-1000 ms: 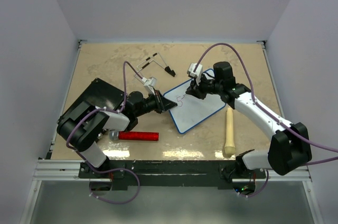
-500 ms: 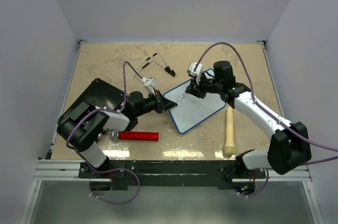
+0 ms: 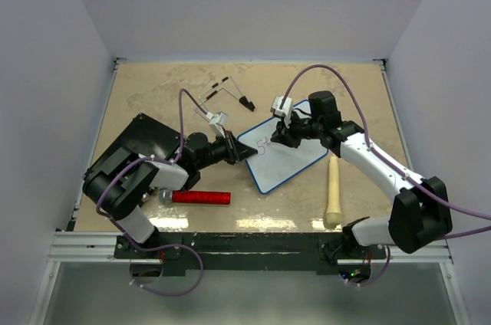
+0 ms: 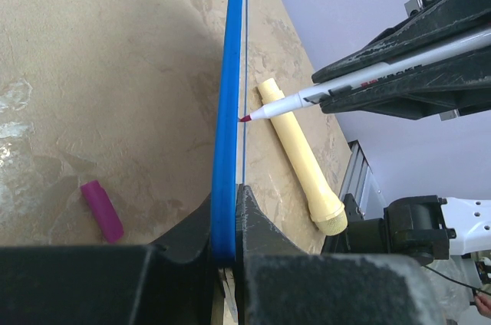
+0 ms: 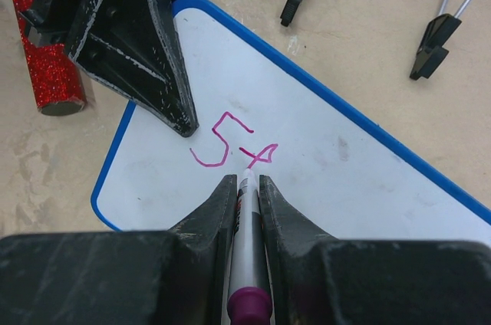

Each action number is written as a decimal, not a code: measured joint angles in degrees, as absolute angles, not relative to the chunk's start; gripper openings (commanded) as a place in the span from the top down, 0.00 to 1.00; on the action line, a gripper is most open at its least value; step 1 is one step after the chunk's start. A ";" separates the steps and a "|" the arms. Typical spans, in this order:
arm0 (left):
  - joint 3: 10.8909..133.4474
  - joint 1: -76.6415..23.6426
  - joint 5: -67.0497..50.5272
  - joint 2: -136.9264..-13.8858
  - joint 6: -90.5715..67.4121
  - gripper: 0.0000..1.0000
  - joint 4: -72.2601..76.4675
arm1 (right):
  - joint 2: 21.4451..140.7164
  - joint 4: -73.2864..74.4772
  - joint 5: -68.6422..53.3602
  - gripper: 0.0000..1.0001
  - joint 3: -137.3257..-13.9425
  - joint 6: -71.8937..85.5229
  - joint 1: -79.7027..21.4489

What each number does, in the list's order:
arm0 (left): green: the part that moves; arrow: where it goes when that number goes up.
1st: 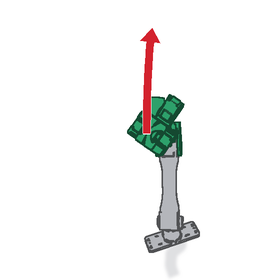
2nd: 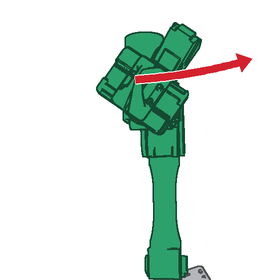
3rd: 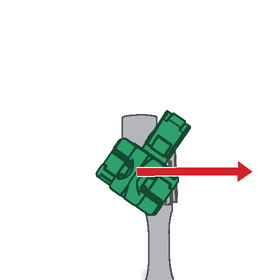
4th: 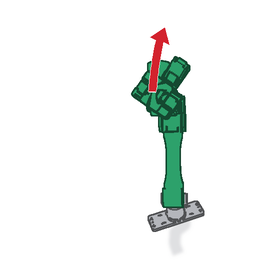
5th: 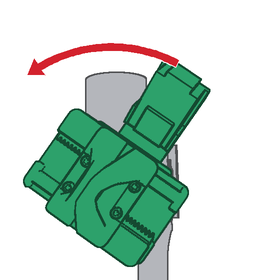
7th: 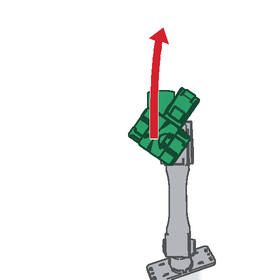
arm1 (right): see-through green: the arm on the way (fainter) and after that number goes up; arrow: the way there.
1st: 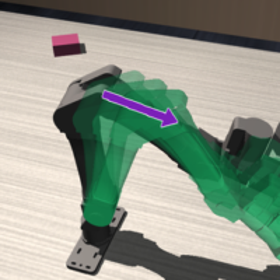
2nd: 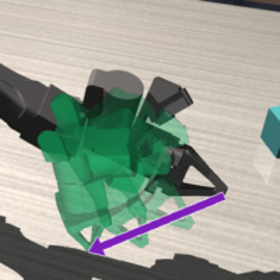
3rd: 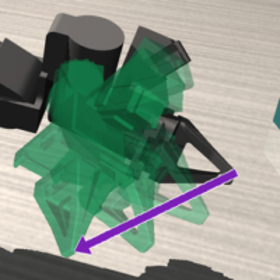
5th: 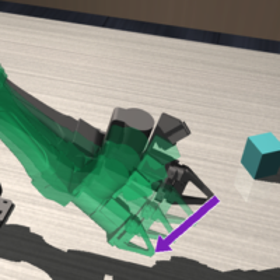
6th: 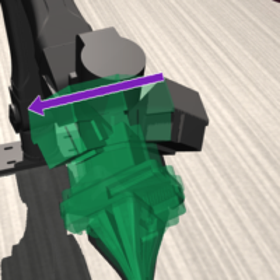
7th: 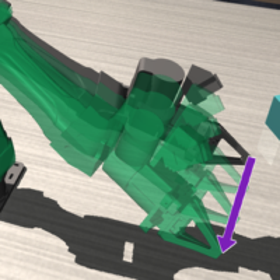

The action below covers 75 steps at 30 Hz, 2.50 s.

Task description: Write a sentence on the whiteboard

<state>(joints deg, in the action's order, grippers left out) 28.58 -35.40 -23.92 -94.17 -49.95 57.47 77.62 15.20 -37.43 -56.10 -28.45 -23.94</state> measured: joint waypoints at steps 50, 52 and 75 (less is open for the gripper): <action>28.58 -35.40 -24.25 -94.67 -49.95 1.00 58.26 | 76.09 17.15 -45.71 1.00 -56.23 -29.82 -18.04; 28.58 -35.40 -24.27 -94.72 -49.93 1.00 58.37 | 76.09 17.17 -46.37 1.00 -56.23 -30.09 -18.04; 28.47 -35.40 -24.84 -94.87 -49.95 1.00 59.07 | 73.71 14.72 -48.80 1.00 -54.13 -33.08 -17.54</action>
